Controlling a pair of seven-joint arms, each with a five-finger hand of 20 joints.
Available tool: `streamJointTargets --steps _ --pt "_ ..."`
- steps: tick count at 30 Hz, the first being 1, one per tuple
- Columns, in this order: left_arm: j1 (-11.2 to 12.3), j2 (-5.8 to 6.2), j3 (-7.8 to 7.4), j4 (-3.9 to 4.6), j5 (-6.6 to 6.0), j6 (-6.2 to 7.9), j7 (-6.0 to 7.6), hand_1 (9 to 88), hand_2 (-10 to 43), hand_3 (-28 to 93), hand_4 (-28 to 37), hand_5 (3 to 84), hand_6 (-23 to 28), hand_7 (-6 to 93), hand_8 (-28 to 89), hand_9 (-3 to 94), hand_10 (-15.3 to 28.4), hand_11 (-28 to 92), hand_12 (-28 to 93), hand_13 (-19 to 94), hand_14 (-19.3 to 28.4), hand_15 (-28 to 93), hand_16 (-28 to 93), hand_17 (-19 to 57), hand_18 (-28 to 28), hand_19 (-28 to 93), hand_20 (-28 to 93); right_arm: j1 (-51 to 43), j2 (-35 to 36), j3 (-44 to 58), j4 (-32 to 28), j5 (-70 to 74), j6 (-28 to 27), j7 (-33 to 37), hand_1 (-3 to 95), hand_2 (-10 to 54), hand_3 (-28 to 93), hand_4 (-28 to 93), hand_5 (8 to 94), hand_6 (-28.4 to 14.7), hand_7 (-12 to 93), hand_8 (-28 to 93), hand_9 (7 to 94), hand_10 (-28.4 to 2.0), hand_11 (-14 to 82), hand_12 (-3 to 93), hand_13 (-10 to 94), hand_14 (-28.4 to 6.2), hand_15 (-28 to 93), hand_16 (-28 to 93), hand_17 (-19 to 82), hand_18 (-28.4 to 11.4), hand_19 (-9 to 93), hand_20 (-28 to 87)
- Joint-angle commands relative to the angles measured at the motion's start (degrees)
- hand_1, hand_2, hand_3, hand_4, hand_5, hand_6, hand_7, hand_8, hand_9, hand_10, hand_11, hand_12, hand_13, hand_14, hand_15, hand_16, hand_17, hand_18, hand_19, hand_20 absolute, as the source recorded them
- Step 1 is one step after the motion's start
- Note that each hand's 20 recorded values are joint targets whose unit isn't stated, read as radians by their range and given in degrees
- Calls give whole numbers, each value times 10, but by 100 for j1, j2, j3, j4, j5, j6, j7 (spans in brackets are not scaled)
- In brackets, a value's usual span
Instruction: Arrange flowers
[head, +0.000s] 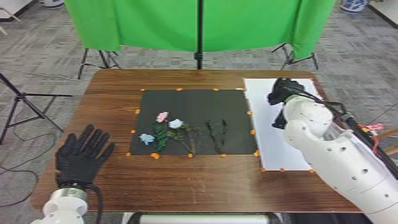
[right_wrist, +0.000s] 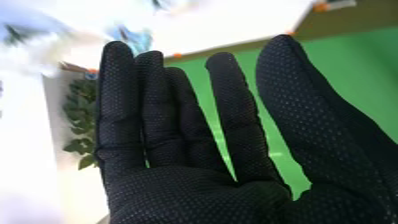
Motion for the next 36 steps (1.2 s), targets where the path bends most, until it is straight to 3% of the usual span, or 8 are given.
streamJointTargets --steps 1,7,10,12,14,19,27,36 --pt "150 -44 11 -34 53 67 -2 277 151 745 -283 422 56 188 -122 360 140 242 95 272 130 363 -62 -43 122 297 131 19 -37 -49 167 -72 -301 18 448 -52 784 -258 509 -66 201 -102 422 -198 126 161 341 -182 399 99 260 -207 646 144" --pt "168 -67 -3 -38 34 14 21 278 152 744 -283 421 56 189 -123 360 140 243 94 265 128 362 -63 -43 121 297 130 17 -93 -141 425 -64 -190 117 503 -50 788 -271 550 -51 215 -112 428 -196 124 148 363 -176 385 93 287 -207 631 131" --pt "210 -92 2 -52 6 28 20 277 152 744 -283 422 56 188 -123 360 140 244 94 265 128 364 -63 -43 120 297 130 -53 -117 -162 581 -75 -77 138 558 -63 766 -279 581 -34 230 -42 473 -200 147 166 427 -153 414 108 350 -169 614 127" --pt "202 -103 9 -44 10 31 3 277 152 744 -283 423 57 188 -123 361 140 245 94 266 128 365 -63 -43 120 297 130 -130 -130 -126 637 -8 13 102 591 -75 744 -281 611 -17 233 -3 502 -190 161 179 459 -131 415 150 378 -137 667 144" --pt "207 -103 14 -42 -4 26 6 278 153 744 -283 423 57 189 -123 360 140 245 94 266 128 366 -63 -43 120 297 130 -197 -97 -176 674 -122 216 20 616 -90 729 -282 630 -11 237 7 530 -179 209 202 487 -94 399 233 375 -97 805 19" --pt "186 -113 26 -31 -53 71 -9 277 155 743 -283 423 57 190 -123 360 140 246 93 269 129 368 -64 -44 121 297 130 -259 -29 -283 659 -216 762 -137 659 -90 687 -279 678 -32 246 54 649 -140 158 438 563 -69 414 346 405 -36 923 -105" --pt "185 -121 34 -18 -60 36 -11 276 156 742 -283 424 59 189 -124 362 141 247 93 272 130 370 -65 -44 121 298 130 -269 103 -438 579 -375 1629 -286 667 -95 670 -275 725 -25 279 96 710 -127 177 483 629 -58 411 406 471 -27 900 -61" --pt "240 -121 9 -33 -75 29 34 276 156 743 -283 424 59 187 -122 361 142 247 93 273 130 370 -66 -44 121 300 130 -115 304 -345 -171 -351 2153 -444 662 -95 675 -267 736 -25 292 113 724 -126 185 490 646 -57 413 418 491 -32 878 -28"
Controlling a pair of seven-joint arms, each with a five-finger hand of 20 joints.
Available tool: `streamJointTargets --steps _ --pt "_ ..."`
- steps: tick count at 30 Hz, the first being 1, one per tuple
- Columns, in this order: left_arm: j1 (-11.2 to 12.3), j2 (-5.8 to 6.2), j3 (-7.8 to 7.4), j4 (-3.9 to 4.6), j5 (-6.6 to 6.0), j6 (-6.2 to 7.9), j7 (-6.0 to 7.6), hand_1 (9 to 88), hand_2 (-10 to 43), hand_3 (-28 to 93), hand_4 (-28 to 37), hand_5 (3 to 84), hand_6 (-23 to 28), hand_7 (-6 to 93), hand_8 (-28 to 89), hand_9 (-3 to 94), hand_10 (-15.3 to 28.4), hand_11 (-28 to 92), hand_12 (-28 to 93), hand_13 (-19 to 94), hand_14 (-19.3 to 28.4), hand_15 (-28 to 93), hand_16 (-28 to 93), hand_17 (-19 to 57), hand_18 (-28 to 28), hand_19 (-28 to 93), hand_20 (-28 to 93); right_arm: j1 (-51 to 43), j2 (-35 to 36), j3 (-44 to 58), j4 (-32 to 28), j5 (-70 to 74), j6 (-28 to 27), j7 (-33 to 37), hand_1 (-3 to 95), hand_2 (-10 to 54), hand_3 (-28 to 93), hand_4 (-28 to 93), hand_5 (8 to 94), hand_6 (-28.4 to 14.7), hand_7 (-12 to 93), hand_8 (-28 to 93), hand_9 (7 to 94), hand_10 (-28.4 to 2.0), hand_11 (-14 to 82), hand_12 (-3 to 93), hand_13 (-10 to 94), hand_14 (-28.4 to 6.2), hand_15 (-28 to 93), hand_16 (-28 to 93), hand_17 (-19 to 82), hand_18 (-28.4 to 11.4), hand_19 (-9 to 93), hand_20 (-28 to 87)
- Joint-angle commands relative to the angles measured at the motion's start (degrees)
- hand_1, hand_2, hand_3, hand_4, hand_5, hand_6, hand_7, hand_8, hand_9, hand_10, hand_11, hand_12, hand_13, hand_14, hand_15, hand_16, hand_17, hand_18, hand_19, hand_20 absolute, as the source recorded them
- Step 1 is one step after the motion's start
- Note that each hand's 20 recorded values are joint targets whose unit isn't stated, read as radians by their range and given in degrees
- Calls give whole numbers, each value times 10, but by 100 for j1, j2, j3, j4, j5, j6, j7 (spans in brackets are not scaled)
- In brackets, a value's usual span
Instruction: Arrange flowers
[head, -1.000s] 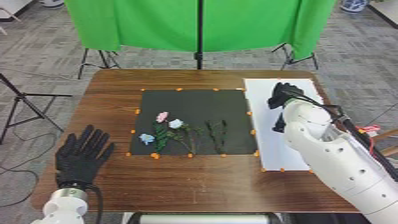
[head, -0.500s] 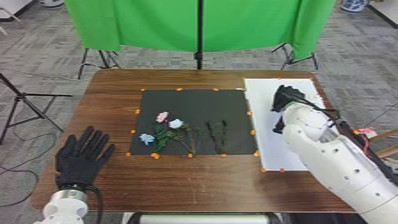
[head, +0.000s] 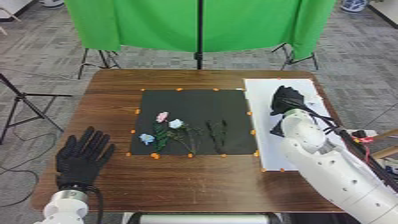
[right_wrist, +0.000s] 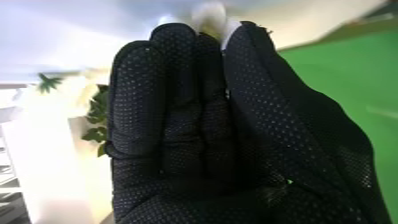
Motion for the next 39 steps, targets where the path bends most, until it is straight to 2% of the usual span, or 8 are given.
streamJointTargets --steps 1,8,10,13,16,21,26,39 --pt "162 -74 8 13 -45 19 18 276 156 743 -283 424 59 188 -122 361 142 247 93 273 130 371 -66 -44 121 300 129 188 212 89 -683 -36 314 -120 661 -95 677 -265 736 -26 291 115 725 -126 186 490 645 -57 414 419 491 -32 878 -28" --pt "181 -70 6 0 -57 11 27 276 157 742 -283 423 59 187 -122 361 142 247 93 274 130 371 -67 -44 121 300 129 312 167 56 -819 120 201 -57 655 -95 682 -257 736 -26 289 125 724 -128 186 495 643 -60 415 423 492 -31 880 -32" --pt "170 -72 -3 16 -24 -15 8 276 157 743 -283 423 60 188 -122 362 142 247 93 274 130 370 -66 -44 121 300 129 323 205 42 -940 430 311 64 654 -95 683 -255 736 -25 290 128 725 -128 186 495 646 -61 414 424 492 -31 880 -33" --pt "188 -58 -14 7 -25 24 13 275 156 744 -283 423 60 187 -122 362 141 248 93 274 130 370 -66 -44 121 301 129 227 303 20 -1226 396 307 -15 656 -95 682 -254 738 -28 288 132 728 -131 186 495 646 -62 412 427 491 -30 883 -37" --pt "274 -44 -50 -21 -55 53 35 275 156 744 -283 423 60 187 -122 362 141 248 93 274 130 371 -66 -44 121 300 129 236 205 -51 -1504 563 9 -144 656 -95 682 -252 738 -30 285 132 726 -134 183 496 646 -62 410 428 490 -28 884 -42" --pt "202 -59 -12 3 -32 18 -12 275 156 745 -283 423 60 188 -122 361 141 246 93 273 131 370 -66 -44 121 300 129 222 189 -242 -2086 730 -202 -364 658 -95 679 -246 736 -30 284 135 723 -134 179 497 643 -63 407 428 486 -21 894 -63" --pt "239 -53 -56 -14 -34 42 9 275 156 744 -283 423 61 187 -122 361 141 244 92 273 131 368 -65 -44 121 300 130 146 215 -376 -2522 1005 -604 -579 654 -95 681 -242 735 -30 285 136 723 -134 178 497 642 -63 408 426 489 -16 904 -88" --pt "216 -31 -71 -8 -27 60 -1 275 155 746 -283 423 60 189 -123 361 141 247 94 273 131 368 -63 -45 122 301 129 721 -47 -1351 -2282 983 -1040 -942 653 -95 680 -241 732 -32 285 137 722 -136 175 492 638 -66 409 422 489 -15 907 -100"
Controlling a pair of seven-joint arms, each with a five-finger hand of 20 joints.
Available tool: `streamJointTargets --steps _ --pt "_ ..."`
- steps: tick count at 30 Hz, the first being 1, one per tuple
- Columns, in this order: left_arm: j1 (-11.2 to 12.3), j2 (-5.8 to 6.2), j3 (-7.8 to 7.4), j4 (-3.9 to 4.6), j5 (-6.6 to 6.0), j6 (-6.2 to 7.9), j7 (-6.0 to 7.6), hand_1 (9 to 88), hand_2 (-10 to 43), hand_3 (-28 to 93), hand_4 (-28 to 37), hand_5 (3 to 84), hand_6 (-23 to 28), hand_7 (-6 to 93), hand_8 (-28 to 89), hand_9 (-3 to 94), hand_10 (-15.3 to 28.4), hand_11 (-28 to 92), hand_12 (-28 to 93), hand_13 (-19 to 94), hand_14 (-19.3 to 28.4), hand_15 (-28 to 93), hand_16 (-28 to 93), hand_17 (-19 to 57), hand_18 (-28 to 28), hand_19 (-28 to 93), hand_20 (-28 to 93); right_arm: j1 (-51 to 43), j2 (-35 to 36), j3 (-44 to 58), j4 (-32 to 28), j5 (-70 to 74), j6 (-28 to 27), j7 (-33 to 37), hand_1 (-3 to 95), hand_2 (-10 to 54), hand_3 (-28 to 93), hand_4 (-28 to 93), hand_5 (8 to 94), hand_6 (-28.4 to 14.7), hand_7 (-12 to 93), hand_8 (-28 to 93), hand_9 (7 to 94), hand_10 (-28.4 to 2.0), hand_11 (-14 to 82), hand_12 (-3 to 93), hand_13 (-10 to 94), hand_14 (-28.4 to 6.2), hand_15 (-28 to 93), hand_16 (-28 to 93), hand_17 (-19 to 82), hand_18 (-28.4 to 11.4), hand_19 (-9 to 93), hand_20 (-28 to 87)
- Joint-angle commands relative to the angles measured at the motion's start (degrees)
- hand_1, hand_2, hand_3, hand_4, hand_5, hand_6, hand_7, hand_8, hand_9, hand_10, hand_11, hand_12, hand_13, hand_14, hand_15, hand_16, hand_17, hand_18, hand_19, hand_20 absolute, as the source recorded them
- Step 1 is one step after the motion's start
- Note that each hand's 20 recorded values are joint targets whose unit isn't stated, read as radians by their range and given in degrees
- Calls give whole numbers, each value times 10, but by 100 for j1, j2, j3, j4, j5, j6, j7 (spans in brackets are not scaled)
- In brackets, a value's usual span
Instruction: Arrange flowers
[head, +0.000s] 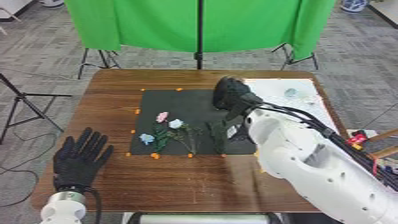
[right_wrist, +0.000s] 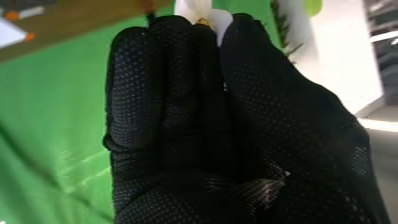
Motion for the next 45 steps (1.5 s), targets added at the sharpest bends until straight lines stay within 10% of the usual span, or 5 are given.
streamJointTargets --steps 1,24,30,45 --pt "125 -30 7 33 -14 50 -24 275 155 746 -283 423 60 189 -123 361 142 247 94 273 131 368 -63 -45 122 301 129 377 -298 -480 290 -179 -190 -219 654 -95 680 -241 733 -32 284 135 721 -136 176 494 637 -66 409 421 489 -15 907 -99" --pt "11 -14 43 60 5 15 4 276 153 748 -283 425 59 197 -128 364 142 259 89 274 132 386 -72 -47 123 310 128 572 -819 -1064 864 -171 -846 -194 626 -85 661 -249 711 -42 278 114 715 -145 129 449 615 -72 393 374 495 -30 799 -28" --pt "18 -21 43 66 26 13 8 279 148 750 -283 430 45 204 -129 364 140 265 90 276 132 393 -72 -47 123 310 126 541 -818 -997 833 -224 -949 -184 620 -89 664 -254 714 -34 253 69 710 -142 110 332 610 -84 380 377 408 -162 702 228" --pt "-2 -25 73 77 -71 11 -17 284 146 746 -283 431 48 205 -132 365 138 267 86 276 131 395 -76 -46 123 312 125 371 -745 -748 461 -175 -740 -184 613 -95 676 -254 712 -30 215 58 676 -138 130 231 606 -86 442 403 368 -210 806 331"
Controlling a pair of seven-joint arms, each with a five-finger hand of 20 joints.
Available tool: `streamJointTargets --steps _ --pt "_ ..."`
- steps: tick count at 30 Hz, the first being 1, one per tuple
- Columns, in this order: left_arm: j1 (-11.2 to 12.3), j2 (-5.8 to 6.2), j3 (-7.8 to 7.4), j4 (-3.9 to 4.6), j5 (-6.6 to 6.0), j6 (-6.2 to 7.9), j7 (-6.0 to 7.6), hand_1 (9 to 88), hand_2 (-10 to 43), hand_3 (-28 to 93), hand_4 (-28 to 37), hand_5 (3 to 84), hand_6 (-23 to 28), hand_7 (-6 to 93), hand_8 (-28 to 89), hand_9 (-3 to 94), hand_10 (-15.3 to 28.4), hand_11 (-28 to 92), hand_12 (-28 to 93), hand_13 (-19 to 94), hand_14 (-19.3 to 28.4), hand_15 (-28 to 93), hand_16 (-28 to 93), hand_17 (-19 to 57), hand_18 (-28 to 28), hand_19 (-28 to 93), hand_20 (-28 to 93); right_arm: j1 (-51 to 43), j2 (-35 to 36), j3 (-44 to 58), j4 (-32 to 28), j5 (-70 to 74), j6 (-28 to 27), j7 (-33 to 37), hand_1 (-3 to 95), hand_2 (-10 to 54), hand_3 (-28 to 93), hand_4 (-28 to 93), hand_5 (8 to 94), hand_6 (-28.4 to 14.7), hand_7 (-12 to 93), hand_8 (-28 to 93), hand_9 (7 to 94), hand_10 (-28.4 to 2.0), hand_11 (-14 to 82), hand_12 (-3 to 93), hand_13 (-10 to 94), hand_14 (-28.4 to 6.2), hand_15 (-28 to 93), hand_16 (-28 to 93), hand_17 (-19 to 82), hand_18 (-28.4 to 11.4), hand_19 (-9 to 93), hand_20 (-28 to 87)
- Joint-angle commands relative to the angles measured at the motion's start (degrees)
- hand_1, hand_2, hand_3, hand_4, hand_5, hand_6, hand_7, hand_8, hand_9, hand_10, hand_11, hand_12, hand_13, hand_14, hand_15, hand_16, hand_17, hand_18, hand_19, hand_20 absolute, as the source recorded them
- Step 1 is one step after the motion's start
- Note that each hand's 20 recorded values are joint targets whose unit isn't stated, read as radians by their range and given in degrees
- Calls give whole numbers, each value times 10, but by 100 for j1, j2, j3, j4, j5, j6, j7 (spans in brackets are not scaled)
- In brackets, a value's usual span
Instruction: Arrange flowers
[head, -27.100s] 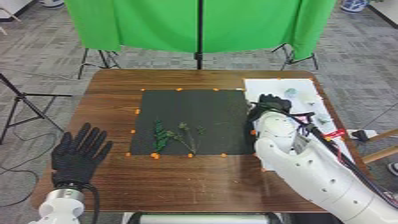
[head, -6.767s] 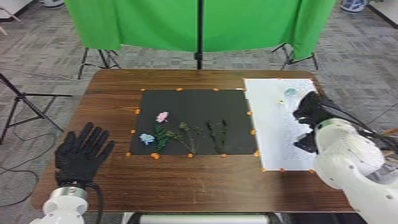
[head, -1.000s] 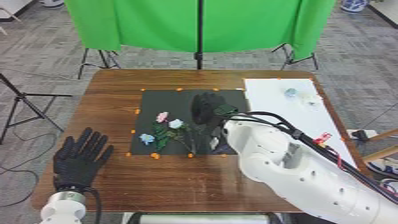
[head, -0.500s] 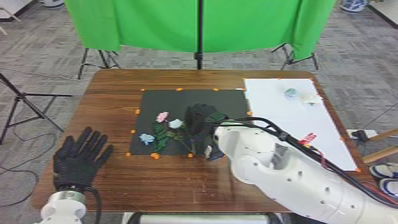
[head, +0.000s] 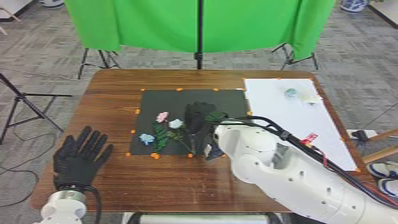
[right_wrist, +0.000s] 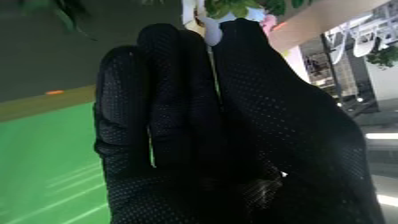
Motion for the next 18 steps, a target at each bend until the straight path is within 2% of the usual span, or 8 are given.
streamJointTargets --steps 1,3,5,7,18 --pt "50 -26 55 64 -121 -2 -23 284 146 747 -283 431 48 205 -132 365 138 268 86 276 131 395 -77 -47 123 313 125 -152 55 263 -303 12 141 19 609 -95 675 -253 712 -31 212 59 669 -140 139 215 606 -86 444 402 368 -211 806 335" --pt "70 -24 51 59 -72 29 -25 283 146 747 -283 431 48 205 -133 366 138 270 86 276 131 396 -78 -47 123 313 125 -162 37 334 -342 30 45 19 604 -95 671 -250 712 -33 208 61 661 -142 149 198 604 -91 449 402 368 -213 808 339" --pt "62 -18 46 61 -112 31 -18 284 146 747 -283 432 48 205 -133 366 138 270 86 277 132 396 -78 -46 123 314 125 -160 39 339 -346 13 14 -17 601 -95 667 -247 711 -35 206 62 660 -143 152 192 602 -94 452 399 368 -213 808 340" --pt "27 -19 54 79 -79 23 -43 283 147 747 -283 432 49 206 -133 367 138 270 85 277 132 397 -79 -46 123 315 125 -144 50 333 -334 40 -93 -6 598 -95 663 -241 710 -37 202 62 658 -146 153 187 599 -98 456 395 368 -214 809 341" --pt "15 -24 57 74 -105 54 -36 280 152 748 -283 432 53 206 -134 368 139 276 83 279 134 407 -84 -47 124 320 124 -224 -51 438 -216 154 -488 157 576 -91 669 -243 703 -58 137 43 650 -170 151 181 582 -116 479 361 356 -224 805 337"
